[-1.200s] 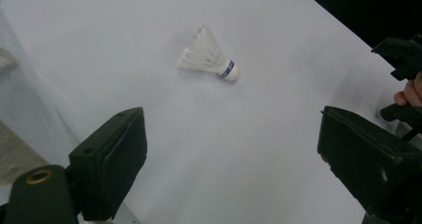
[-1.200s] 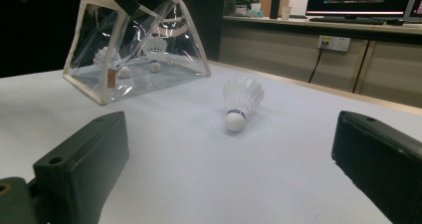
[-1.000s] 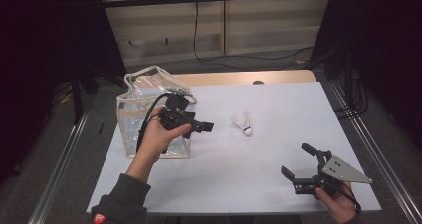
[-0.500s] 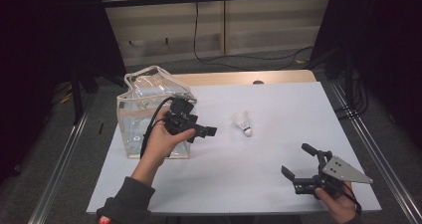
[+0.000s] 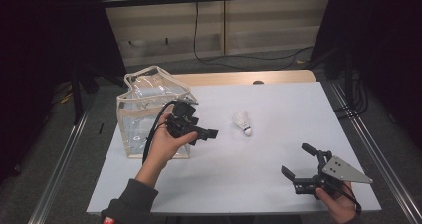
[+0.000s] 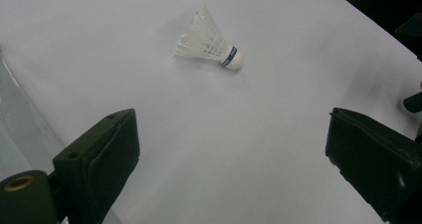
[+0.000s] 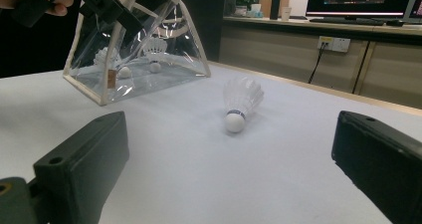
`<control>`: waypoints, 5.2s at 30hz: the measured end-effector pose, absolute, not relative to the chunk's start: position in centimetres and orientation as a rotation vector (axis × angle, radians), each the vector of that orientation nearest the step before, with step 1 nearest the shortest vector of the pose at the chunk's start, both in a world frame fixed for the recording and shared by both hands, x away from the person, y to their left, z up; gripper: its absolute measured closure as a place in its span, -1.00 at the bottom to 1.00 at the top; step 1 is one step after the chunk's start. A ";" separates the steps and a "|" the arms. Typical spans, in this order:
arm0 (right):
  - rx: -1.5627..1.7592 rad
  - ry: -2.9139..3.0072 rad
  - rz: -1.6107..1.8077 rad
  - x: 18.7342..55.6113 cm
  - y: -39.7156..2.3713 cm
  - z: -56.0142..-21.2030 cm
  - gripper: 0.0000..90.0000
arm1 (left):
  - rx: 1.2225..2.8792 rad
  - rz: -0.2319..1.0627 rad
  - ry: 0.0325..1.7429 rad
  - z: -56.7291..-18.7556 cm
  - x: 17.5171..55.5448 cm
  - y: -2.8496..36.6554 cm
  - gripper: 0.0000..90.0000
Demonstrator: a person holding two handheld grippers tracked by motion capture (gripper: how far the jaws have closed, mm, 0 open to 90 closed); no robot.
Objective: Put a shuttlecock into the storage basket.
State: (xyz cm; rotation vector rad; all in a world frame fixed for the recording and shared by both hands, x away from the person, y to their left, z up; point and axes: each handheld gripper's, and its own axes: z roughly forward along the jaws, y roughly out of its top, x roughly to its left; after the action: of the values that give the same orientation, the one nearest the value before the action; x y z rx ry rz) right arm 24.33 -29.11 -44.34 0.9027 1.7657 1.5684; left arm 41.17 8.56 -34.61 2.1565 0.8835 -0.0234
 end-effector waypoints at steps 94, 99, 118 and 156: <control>0.904 1.761 1.572 24.3 -29.3 -44.3 -0.97 | 2.133 0.026 0.899 -40.7 41.1 2.9 -0.83; 0.905 1.761 1.572 24.3 -29.3 -44.3 -0.97 | 2.117 0.036 0.911 -40.9 41.2 2.5 -0.83; 0.906 1.762 1.572 24.3 -29.3 -44.3 -0.97 | 2.114 0.063 0.930 -41.5 41.6 1.7 -0.83; 0.904 1.763 1.571 24.4 -29.3 -44.3 -0.97 | 2.085 0.123 1.011 -42.6 43.0 0.3 -0.82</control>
State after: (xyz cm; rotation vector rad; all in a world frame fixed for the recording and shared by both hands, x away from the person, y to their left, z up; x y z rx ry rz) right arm 24.35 -29.28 -44.32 0.9037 1.7629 1.5710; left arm 42.95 0.35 -42.63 2.0854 1.0115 0.1229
